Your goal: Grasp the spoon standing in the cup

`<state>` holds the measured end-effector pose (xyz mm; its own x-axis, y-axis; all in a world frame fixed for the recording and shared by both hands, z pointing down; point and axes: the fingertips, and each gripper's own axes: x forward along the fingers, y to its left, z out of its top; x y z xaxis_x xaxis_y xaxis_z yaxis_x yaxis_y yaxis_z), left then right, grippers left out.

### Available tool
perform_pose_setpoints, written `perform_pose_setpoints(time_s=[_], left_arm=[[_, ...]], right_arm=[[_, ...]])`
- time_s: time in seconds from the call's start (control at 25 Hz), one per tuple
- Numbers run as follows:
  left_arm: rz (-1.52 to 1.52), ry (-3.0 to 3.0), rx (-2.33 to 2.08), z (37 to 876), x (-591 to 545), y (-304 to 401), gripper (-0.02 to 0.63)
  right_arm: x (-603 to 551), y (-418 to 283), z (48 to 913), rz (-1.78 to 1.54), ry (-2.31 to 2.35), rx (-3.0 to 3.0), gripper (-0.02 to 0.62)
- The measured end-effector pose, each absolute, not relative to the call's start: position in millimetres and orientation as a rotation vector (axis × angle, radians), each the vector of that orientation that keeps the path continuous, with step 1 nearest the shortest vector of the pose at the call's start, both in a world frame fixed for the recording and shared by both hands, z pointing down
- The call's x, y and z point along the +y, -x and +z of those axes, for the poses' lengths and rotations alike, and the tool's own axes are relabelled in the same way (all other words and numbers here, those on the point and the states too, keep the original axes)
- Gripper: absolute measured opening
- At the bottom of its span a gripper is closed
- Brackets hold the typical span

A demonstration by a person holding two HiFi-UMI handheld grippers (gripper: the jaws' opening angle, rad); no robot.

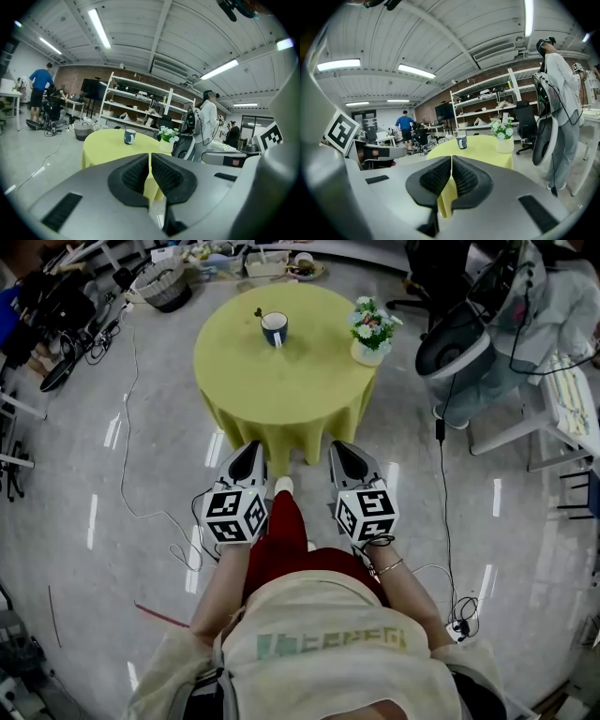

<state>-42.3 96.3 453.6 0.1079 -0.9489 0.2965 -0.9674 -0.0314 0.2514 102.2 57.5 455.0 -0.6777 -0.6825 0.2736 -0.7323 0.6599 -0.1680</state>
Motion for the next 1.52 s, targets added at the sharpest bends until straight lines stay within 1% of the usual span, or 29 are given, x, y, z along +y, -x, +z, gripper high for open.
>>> perform_pose_setpoints(time_s=[0.56,0.76,1.52], left_arm=[[0.088,-2.007,-1.844,467.4,37.5,79.7,0.035],[0.095,-1.998,-1.830,461.8,7.1,104.4,0.035],[0.126,-2.013,-1.795,470.1,-73.2,134.3,0.035]], right_arm=[[2.8,-57.9,465.6,0.410,-1.143,-2.670,0.037],[-29.2,-33.2,456.6,0.420,-1.147,-2.659,0.037],[-107.0,-2.8,464.6,0.445,-1.178,-2.630,0.037]])
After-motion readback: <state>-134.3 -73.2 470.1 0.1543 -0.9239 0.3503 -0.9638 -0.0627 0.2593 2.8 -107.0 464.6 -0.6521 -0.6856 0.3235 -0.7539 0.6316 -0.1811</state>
